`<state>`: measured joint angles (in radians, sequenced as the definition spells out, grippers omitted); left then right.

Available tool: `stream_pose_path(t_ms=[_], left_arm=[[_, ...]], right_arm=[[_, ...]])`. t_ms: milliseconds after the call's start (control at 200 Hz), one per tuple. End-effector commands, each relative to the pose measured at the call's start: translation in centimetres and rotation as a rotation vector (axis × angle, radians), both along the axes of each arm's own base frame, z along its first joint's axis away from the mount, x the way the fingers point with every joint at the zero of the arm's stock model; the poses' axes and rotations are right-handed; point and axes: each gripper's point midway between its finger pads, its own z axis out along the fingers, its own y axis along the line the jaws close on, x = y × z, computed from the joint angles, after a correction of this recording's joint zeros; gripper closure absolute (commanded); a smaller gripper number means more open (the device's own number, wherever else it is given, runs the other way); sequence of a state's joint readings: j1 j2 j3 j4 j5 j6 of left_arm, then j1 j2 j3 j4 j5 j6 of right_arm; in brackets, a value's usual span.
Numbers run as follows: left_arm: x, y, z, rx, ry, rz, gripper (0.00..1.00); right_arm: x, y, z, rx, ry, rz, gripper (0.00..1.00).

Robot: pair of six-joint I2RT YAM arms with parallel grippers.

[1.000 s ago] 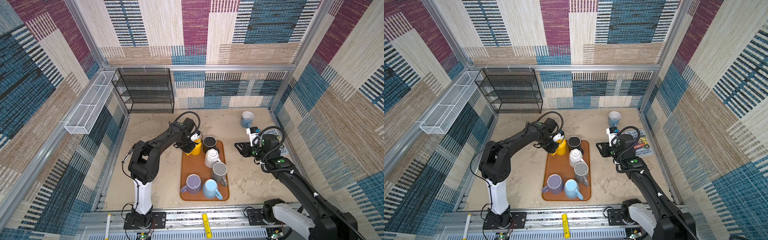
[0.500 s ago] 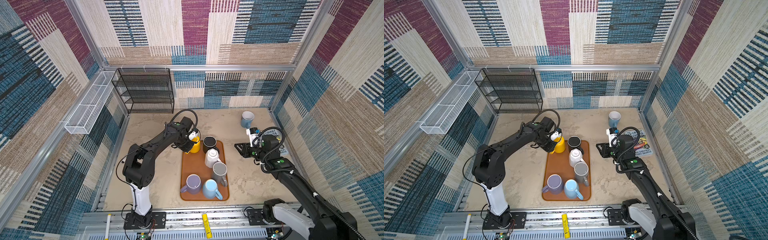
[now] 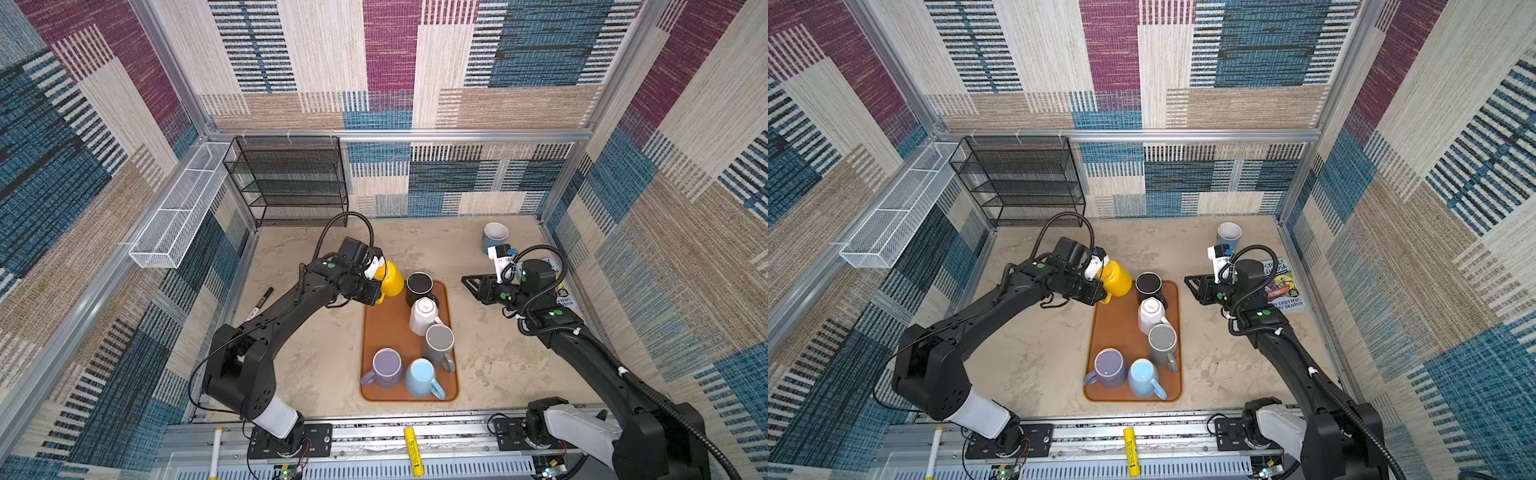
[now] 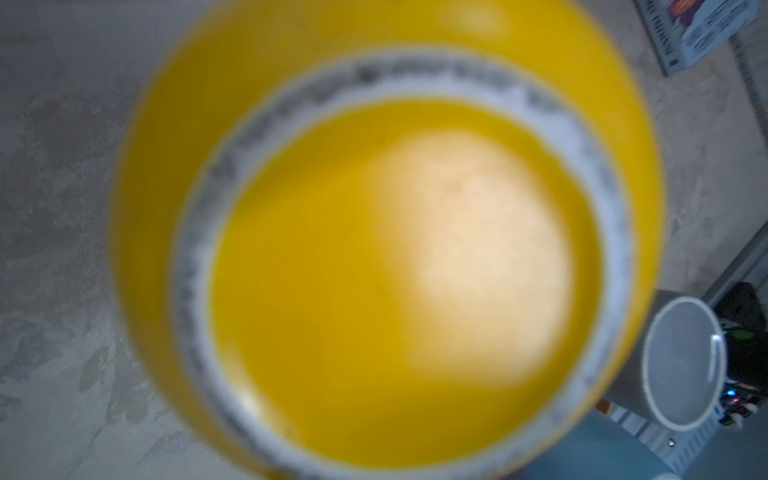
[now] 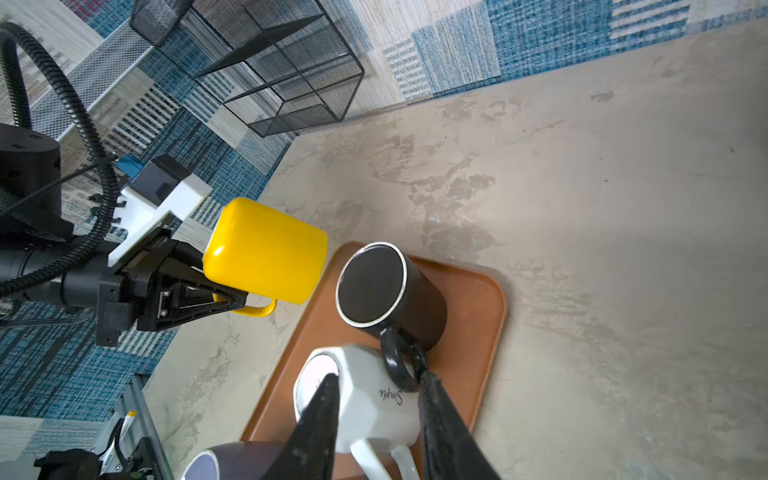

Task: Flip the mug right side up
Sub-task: 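Lift the yellow mug off the tray with the left gripper, then hold the yellow mug sideways while the right gripper grasps its rim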

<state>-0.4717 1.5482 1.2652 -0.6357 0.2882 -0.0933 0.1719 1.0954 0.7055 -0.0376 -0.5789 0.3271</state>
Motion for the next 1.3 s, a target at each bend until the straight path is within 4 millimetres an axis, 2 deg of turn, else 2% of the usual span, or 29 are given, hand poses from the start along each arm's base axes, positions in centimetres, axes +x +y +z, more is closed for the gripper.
stream_pose_path(t_ms=[0, 276, 436, 641, 756, 927, 1297], left_arm=[[0.9, -2.4, 4.4, -0.209, -0.089, -0.005, 1.0], [-1.1, -4.1, 12.1, -0.52, -0.246, -0.061, 1.0], [-2.5, -4.6, 15.1, -0.642, -0.303, -0.115, 1.0], [-2.7, -5.6, 18.3, -0.76, -0.369, -0.189, 1.0], [-2.8, -6.0, 19.7, -0.822, -0.394, -0.217, 1.0], [-3.4, -6.3, 20.6, -0.924, -0.43, -0.258, 1.0], [-5.4, -6.8, 22.1, -1.049, -0.458, -0.377, 1.0]], right_arm=[[-0.3, 1.6, 2.8, 0.097, -0.072, 0.086, 0.65], [-1.1, 4.1, 5.1, 0.185, -0.112, 0.192, 0.64], [-1.8, 6.1, 6.6, 0.222, -0.139, 0.258, 0.62], [-2.6, 8.4, 9.4, 0.284, -0.195, 0.341, 0.54], [-3.1, 9.3, 11.3, 0.311, -0.238, 0.381, 0.51], [-4.3, 10.1, 13.1, 0.35, -0.281, 0.434, 0.5], [-4.5, 11.2, 13.9, 0.383, -0.306, 0.473, 0.57]])
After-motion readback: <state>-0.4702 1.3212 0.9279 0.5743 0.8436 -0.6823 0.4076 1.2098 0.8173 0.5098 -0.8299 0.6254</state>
